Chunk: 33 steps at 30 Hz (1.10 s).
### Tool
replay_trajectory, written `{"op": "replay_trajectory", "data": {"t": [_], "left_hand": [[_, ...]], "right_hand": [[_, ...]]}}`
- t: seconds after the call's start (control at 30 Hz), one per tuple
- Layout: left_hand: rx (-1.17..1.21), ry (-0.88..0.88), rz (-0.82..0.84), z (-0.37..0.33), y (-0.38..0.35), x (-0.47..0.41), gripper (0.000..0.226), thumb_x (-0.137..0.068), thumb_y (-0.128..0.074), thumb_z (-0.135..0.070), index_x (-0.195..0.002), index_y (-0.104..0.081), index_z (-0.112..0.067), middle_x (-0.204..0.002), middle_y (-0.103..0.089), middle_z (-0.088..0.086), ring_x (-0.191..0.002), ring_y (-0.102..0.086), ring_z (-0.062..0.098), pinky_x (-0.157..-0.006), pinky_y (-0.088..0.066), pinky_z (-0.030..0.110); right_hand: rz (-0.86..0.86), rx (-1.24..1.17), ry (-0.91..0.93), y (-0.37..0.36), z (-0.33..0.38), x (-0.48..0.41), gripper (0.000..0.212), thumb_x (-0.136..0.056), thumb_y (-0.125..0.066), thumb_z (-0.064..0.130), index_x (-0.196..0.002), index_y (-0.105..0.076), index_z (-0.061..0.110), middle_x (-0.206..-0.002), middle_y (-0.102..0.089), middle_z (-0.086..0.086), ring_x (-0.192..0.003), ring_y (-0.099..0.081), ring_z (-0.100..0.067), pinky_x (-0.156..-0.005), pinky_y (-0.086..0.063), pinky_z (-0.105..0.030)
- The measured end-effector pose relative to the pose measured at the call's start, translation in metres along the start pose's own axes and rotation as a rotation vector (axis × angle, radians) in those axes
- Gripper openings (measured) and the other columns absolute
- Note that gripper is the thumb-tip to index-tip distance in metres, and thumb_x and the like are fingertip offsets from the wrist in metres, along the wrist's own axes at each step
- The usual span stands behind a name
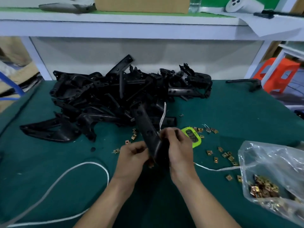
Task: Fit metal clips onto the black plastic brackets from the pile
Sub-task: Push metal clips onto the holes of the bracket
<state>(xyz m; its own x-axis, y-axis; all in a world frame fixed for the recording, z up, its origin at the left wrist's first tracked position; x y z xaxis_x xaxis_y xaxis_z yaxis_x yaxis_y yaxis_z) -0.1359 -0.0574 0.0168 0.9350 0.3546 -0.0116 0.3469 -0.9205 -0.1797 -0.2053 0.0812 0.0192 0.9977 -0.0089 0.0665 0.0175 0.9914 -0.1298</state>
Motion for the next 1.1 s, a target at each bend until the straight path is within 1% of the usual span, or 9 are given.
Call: {"op": "replay_trajectory", "data": {"t": [0.07, 0.2, 0.3, 0.37, 0.43, 0.53, 0.73, 0.9, 1.1], "left_hand": [[0.036, -0.003, -0.023, -0.002, 0.002, -0.001, 0.034, -0.088, -0.061, 0.012, -0.069, -0.078, -0.010, -0.064, -0.068, 0.009, -0.058, -0.059, 0.018, -0.054, -0.048, 0.026], [0.094, 0.010, -0.036, 0.000, 0.005, -0.003, 0.025, -0.090, -0.062, 0.005, -0.094, -0.081, -0.010, -0.093, -0.077, 0.017, -0.086, -0.074, 0.029, -0.075, -0.059, 0.032], [0.074, 0.029, -0.038, 0.000, 0.004, -0.004, 0.023, -0.093, -0.062, 0.000, -0.093, -0.081, -0.013, -0.085, -0.077, 0.013, -0.076, -0.072, 0.024, -0.065, -0.056, 0.029], [-0.076, -0.039, -0.084, -0.006, 0.010, -0.004, 0.027, -0.093, -0.062, -0.001, -0.095, -0.081, -0.020, -0.083, -0.078, 0.005, -0.075, -0.073, 0.018, -0.064, -0.056, 0.027], [-0.372, -0.176, -0.121, -0.019, 0.013, -0.001, 0.031, -0.090, -0.067, -0.007, -0.102, -0.079, -0.032, -0.083, -0.077, -0.012, -0.076, -0.073, 0.005, -0.066, -0.057, 0.022], [-0.561, -0.330, -0.073, -0.031, 0.003, 0.009, 0.040, -0.081, -0.067, -0.014, -0.106, -0.074, -0.044, -0.091, -0.073, -0.027, -0.085, -0.069, -0.004, -0.071, -0.051, 0.009], [-0.365, -0.199, -0.368, -0.025, 0.052, -0.002, 0.031, -0.086, -0.079, -0.016, -0.102, -0.074, -0.042, -0.085, -0.077, -0.016, -0.079, -0.073, 0.004, -0.075, -0.056, 0.015], [-0.040, 0.081, -0.155, 0.008, 0.039, -0.005, 0.012, -0.079, -0.082, -0.004, -0.078, -0.079, -0.016, -0.070, -0.074, 0.011, -0.061, -0.072, 0.020, -0.056, -0.056, 0.022], [-0.045, 0.104, 0.059, 0.015, 0.009, -0.004, 0.015, -0.084, -0.074, 0.002, -0.091, -0.082, -0.008, -0.081, -0.077, 0.015, -0.066, -0.068, 0.013, -0.063, -0.055, 0.020]], "right_hand": [[0.020, 0.329, 0.207, 0.002, 0.013, 0.002, 0.013, -0.096, -0.060, 0.032, -0.098, -0.073, 0.029, -0.092, -0.072, 0.019, -0.088, -0.065, 0.001, -0.082, -0.051, -0.030], [-0.069, 0.721, 0.439, 0.006, 0.031, 0.012, 0.057, -0.093, -0.055, 0.055, -0.145, -0.040, 0.036, -0.134, -0.055, 0.020, -0.120, -0.050, 0.000, -0.096, -0.044, -0.024], [0.040, 0.647, 0.507, -0.009, 0.033, 0.024, 0.023, -0.099, -0.045, 0.053, -0.093, -0.059, 0.037, -0.081, -0.060, 0.020, -0.076, -0.055, 0.002, -0.064, -0.039, -0.017], [0.196, 0.432, 0.376, -0.017, 0.022, 0.028, 0.052, -0.100, -0.038, 0.059, -0.069, -0.050, 0.019, -0.061, -0.051, -0.002, -0.057, -0.049, -0.014, -0.056, -0.044, -0.036], [0.376, 0.257, 0.201, -0.028, 0.010, 0.030, 0.053, -0.095, -0.044, 0.064, -0.083, -0.062, 0.015, -0.073, -0.065, -0.007, -0.072, -0.066, -0.022, -0.071, -0.056, -0.046], [0.594, 0.083, -0.039, -0.044, -0.009, 0.039, 0.049, -0.083, -0.072, 0.045, -0.128, -0.056, 0.037, -0.106, -0.075, 0.010, -0.107, -0.068, -0.005, -0.088, -0.053, -0.018], [0.264, -0.195, -0.201, -0.009, -0.021, 0.006, 0.043, -0.083, -0.042, -0.020, -0.104, -0.067, 0.008, -0.097, -0.074, -0.014, -0.094, -0.069, -0.026, -0.075, -0.055, -0.040], [0.094, -0.391, -0.283, 0.012, -0.031, -0.004, 0.027, -0.087, -0.065, 0.009, -0.063, -0.066, 0.022, -0.073, -0.067, -0.003, -0.066, -0.065, -0.019, -0.058, -0.051, -0.033], [0.029, -0.292, -0.301, 0.011, -0.037, -0.001, 0.045, -0.092, -0.071, 0.034, -0.049, -0.064, 0.021, -0.060, -0.062, -0.002, -0.056, -0.061, -0.023, -0.059, -0.056, -0.040]]}}
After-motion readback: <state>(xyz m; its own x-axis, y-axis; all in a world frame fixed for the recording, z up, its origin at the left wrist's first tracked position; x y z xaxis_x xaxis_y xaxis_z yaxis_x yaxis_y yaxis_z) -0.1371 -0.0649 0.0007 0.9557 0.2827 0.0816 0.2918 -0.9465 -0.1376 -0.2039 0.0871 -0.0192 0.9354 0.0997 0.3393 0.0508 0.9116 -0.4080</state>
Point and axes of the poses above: each hand's wrist, its own x-axis away from the middle knuckle, its own y-axis out of the back of the hand, z = x × y, the point moved 10 cm from there along -x, towards the middle knuckle
